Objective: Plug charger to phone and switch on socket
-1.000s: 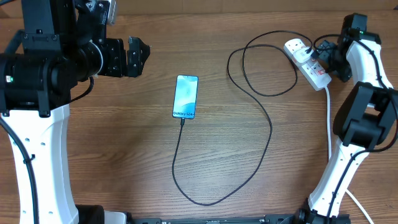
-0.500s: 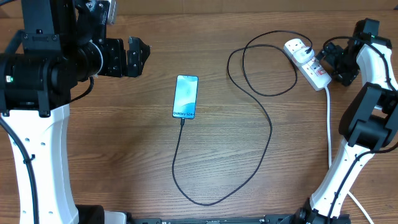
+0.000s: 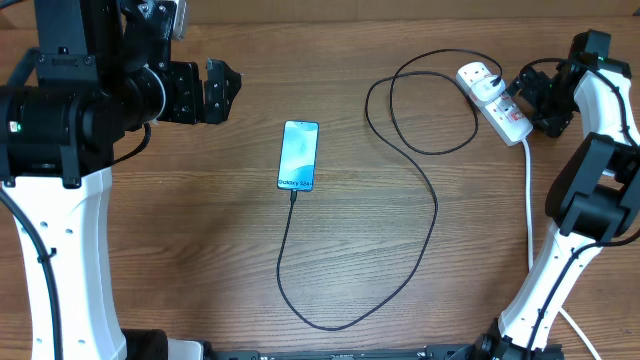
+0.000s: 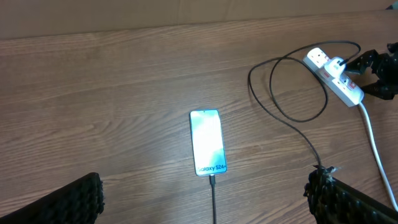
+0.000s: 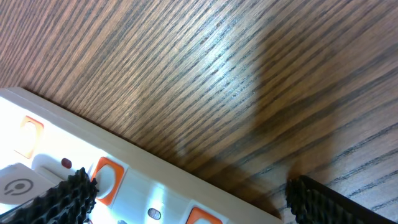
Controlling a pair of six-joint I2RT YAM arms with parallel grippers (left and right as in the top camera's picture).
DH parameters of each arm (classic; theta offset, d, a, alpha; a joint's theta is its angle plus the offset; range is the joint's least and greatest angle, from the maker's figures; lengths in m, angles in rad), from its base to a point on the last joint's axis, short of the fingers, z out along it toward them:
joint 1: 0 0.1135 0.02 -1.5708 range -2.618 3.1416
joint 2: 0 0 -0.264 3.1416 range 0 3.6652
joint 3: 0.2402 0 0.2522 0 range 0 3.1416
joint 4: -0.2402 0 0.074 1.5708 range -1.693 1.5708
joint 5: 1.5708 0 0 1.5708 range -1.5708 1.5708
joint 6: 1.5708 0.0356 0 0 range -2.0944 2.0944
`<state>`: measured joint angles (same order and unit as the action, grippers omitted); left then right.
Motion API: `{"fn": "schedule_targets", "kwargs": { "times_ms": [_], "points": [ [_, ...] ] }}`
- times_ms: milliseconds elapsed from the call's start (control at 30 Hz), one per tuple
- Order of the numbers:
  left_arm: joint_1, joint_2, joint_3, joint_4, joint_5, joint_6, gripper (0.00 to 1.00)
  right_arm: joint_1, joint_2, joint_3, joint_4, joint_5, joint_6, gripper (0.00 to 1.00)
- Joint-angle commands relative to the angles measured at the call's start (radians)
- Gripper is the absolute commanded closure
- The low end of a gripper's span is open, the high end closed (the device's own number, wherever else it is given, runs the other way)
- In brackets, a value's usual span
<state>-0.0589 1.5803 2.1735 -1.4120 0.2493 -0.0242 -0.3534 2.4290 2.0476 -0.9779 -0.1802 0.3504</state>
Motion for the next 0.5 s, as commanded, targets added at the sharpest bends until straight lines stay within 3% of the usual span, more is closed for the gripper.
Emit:
{"fn": "schedule_targets", "kwargs": {
  "times_ms": [0, 467],
  "points": [
    [-0.007, 0.002, 0.002, 0.001, -0.006, -0.006, 0.00, 0.006, 0.028, 0.001, -0.014, 0.006, -0.010, 0.00],
    [-0.007, 0.002, 0.002, 0.001, -0.006, -0.006, 0.00, 0.000, 0.028, 0.001, -0.002, 0.057, -0.011, 0.00]
  ]
}}
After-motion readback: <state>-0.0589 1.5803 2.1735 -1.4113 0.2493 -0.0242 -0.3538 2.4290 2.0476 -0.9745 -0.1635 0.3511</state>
